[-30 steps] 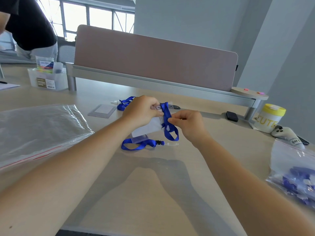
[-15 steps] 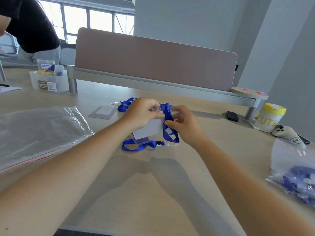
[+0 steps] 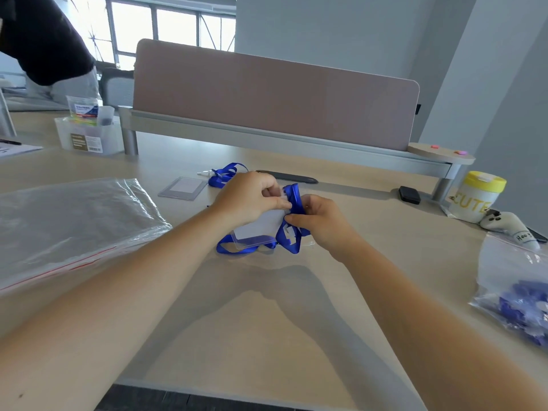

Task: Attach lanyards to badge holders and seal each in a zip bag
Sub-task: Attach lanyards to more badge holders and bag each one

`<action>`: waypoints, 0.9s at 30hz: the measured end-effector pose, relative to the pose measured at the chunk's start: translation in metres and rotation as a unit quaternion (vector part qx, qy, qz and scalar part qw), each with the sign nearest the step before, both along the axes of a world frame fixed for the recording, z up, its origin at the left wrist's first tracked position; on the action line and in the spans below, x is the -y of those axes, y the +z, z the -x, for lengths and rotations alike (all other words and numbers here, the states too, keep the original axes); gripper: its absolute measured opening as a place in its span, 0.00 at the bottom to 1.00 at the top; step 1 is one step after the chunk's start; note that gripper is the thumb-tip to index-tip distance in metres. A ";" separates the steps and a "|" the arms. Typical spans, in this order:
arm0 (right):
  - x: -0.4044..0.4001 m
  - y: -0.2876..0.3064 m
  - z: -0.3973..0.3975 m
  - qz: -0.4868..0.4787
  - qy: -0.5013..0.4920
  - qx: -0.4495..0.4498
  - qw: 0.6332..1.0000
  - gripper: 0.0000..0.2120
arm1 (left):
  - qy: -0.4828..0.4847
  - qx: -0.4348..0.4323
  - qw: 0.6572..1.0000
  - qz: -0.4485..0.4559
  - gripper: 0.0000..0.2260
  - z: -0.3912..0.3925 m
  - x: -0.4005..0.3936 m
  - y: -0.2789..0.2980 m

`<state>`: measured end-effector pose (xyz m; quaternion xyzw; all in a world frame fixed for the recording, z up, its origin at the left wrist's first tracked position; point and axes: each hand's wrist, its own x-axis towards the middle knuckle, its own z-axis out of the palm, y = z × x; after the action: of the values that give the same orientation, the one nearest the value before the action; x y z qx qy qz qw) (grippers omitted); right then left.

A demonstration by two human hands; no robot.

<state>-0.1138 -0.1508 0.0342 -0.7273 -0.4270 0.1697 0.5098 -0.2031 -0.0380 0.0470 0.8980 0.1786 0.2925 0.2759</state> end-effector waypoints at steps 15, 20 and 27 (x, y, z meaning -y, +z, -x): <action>-0.035 -0.022 0.062 -0.103 -0.007 0.045 0.994 0.09 | 0.172 -0.180 0.968 -0.040 0.34 0.144 -0.047 -0.031; -0.057 -0.027 0.090 -0.099 0.017 0.058 0.993 0.08 | 0.256 -0.266 0.928 -0.043 0.26 0.191 -0.061 -0.039; -0.064 -0.029 0.106 -0.076 0.012 0.088 0.993 0.05 | 0.249 -0.233 0.940 -0.032 0.10 0.213 -0.069 -0.053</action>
<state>-0.2198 -0.0868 0.0054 -0.6935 -0.4908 0.0782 0.5216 -0.4156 0.0308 -0.0056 0.8763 0.4461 0.1403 0.1160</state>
